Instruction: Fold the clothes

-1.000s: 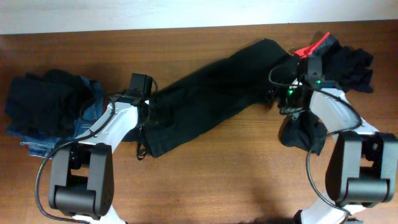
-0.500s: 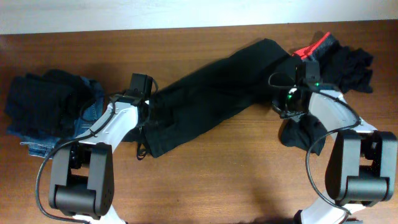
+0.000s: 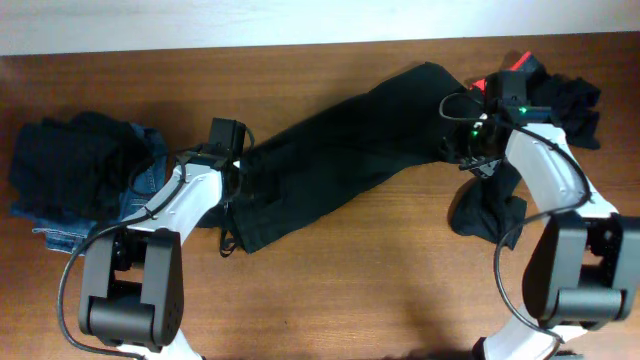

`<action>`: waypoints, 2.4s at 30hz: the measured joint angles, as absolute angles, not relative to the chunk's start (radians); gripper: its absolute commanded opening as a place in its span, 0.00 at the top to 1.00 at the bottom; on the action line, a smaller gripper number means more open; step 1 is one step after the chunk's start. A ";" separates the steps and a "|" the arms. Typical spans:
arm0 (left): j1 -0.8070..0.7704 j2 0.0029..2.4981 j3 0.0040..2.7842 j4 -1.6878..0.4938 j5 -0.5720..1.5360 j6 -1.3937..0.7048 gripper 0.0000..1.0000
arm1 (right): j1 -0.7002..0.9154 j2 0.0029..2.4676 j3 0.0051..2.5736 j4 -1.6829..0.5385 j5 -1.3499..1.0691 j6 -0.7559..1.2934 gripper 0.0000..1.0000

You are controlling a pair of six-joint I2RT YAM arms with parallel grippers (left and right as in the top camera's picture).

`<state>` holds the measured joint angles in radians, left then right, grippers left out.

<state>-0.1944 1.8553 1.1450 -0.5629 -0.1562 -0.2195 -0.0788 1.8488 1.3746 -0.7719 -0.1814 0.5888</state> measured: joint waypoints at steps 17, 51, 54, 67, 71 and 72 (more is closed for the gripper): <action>-0.194 1.855 1.145 -0.563 -0.156 -0.220 0.81 | -0.081 1.991 1.342 -0.701 -0.249 0.727 0.96; -0.197 1.856 1.148 -0.617 -0.146 -0.201 0.81 | 0.078 1.998 1.723 -0.654 0.095 0.176 0.20; -0.197 1.856 1.148 -0.619 -0.146 -0.201 0.81 | 0.076 2.048 1.721 -0.691 0.131 0.173 0.14; -0.197 1.856 1.149 -0.620 -0.146 -0.201 0.81 | -0.144 1.958 1.721 -0.912 0.067 0.147 0.13; -0.197 1.856 1.149 -0.619 -0.146 -0.201 0.81 | -0.184 1.907 1.716 -0.966 0.015 -0.009 0.14; -0.197 1.856 1.149 -0.619 -0.146 -0.201 0.81 | -0.183 1.907 1.714 -0.966 0.011 -0.016 0.14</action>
